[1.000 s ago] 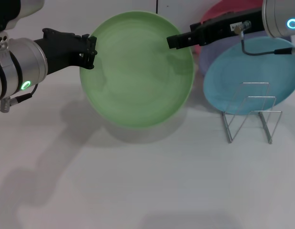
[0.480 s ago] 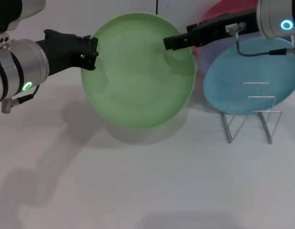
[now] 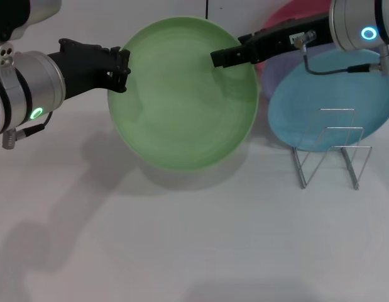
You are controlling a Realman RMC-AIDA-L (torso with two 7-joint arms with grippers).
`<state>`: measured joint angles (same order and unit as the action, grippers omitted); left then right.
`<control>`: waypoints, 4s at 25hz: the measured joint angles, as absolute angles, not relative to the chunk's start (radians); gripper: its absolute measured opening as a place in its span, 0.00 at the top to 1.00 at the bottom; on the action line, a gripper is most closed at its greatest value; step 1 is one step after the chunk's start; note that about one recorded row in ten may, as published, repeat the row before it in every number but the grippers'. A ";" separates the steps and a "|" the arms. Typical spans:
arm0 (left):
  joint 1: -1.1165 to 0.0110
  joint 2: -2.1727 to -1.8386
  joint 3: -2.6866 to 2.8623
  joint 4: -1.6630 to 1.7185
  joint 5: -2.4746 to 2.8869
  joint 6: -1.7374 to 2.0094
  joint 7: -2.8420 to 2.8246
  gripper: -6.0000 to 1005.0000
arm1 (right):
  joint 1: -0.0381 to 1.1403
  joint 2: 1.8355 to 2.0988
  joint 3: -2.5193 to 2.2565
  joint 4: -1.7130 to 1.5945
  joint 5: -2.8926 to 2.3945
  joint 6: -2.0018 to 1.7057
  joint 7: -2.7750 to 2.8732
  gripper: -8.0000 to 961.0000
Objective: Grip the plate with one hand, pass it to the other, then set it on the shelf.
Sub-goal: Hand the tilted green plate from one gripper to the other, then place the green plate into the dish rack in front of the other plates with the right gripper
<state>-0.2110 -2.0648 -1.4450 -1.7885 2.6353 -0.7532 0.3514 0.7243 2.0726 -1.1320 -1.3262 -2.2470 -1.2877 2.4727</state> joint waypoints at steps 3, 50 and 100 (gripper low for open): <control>-0.212 -2.065 -1.445 -1.789 2.635 -0.753 0.351 0.95 | 0.728 2.071 -1.132 -1.323 -2.248 -1.288 2.473 0.20; -0.100 -2.063 -1.445 -1.897 2.358 -0.664 0.561 0.14 | 0.663 2.083 -1.242 -1.523 -2.405 -1.259 2.543 0.91; 0.040 -2.066 -1.012 -1.398 2.357 0.542 0.635 0.14 | 0.663 2.075 -0.915 -1.938 -2.409 -1.649 1.341 0.97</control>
